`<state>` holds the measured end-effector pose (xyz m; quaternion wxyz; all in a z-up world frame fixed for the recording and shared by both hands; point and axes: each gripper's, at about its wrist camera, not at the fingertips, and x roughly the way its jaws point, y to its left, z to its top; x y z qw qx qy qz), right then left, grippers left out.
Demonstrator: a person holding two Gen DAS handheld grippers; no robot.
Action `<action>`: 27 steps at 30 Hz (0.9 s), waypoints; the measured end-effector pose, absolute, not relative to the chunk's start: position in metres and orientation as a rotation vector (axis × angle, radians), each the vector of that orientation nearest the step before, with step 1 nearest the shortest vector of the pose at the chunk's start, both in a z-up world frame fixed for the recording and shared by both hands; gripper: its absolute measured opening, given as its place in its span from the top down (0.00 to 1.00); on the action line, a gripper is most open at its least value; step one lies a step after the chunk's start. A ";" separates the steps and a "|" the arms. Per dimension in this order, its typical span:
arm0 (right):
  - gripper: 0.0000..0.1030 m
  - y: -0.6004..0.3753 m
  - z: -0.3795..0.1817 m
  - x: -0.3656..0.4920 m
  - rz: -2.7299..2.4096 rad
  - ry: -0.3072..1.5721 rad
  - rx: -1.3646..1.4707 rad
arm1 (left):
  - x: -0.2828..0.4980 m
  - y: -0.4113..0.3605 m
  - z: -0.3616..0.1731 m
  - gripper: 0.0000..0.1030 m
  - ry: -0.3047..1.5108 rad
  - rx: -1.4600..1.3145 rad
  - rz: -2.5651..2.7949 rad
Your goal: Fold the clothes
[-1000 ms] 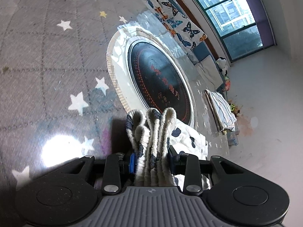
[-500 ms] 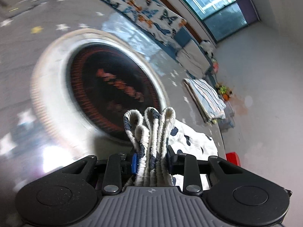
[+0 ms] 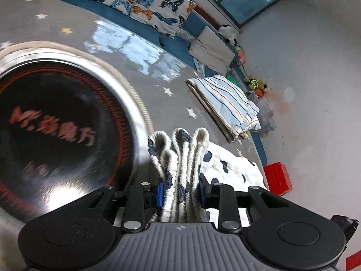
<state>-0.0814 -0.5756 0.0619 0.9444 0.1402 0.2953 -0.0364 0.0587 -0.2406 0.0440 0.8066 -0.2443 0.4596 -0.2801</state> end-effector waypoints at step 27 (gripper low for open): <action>0.83 -0.587 0.052 -0.054 -0.119 0.612 0.270 | 0.087 -0.282 0.067 0.63 0.803 -0.297 -0.592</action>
